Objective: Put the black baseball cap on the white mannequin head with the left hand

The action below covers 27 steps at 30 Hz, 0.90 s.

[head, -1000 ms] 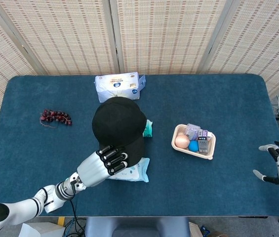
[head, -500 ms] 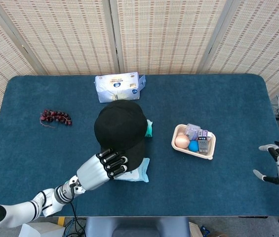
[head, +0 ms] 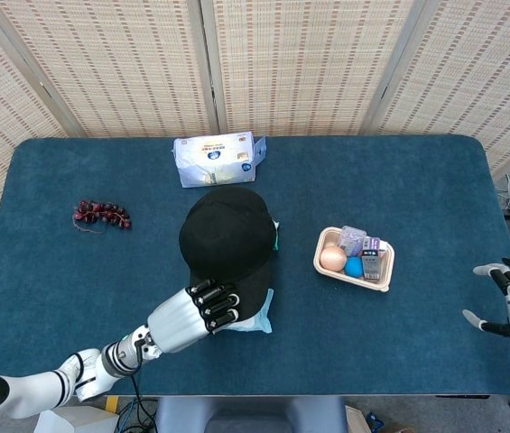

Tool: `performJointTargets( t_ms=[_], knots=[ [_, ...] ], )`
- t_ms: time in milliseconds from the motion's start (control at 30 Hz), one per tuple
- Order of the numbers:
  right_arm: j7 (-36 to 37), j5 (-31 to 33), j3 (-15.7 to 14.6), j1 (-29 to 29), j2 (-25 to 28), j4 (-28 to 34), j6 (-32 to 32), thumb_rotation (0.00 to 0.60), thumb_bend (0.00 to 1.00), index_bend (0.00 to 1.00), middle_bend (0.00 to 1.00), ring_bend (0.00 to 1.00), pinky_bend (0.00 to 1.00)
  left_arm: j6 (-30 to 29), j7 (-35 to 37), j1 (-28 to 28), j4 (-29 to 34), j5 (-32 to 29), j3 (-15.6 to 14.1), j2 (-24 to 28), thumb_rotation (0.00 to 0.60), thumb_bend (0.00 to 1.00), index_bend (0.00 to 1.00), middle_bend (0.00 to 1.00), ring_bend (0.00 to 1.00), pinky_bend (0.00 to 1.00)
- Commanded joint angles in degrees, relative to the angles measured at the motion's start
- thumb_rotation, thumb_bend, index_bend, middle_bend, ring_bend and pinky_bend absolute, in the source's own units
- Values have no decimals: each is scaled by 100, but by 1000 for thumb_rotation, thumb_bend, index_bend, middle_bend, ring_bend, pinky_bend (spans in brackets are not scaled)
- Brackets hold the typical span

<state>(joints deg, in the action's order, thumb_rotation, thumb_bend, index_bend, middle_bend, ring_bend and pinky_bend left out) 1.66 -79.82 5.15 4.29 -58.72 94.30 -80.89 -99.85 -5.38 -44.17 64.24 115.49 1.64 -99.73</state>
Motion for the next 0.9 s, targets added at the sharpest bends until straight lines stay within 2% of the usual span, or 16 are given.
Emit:
performJointTargets(
  t_ms=[33, 633, 900],
  knots=[
    [-4, 1, 0, 2, 0, -1, 4, 600, 0, 327, 315, 156, 287, 10, 6, 15, 6, 2, -10, 9, 600, 424, 749, 530, 366, 540],
    [-79, -7, -12, 12, -16, -21, 15, 600, 0, 327, 315, 156, 287, 206, 53, 143, 153, -91, -50, 97, 600, 424, 743, 530, 360, 540],
    [-145, 15, -15, 26, -32, -25, 45, 600, 0, 327, 315, 156, 287, 225, 136, 209, 209, -133, -48, 179, 600, 425, 678, 522, 349, 540]
  ],
)
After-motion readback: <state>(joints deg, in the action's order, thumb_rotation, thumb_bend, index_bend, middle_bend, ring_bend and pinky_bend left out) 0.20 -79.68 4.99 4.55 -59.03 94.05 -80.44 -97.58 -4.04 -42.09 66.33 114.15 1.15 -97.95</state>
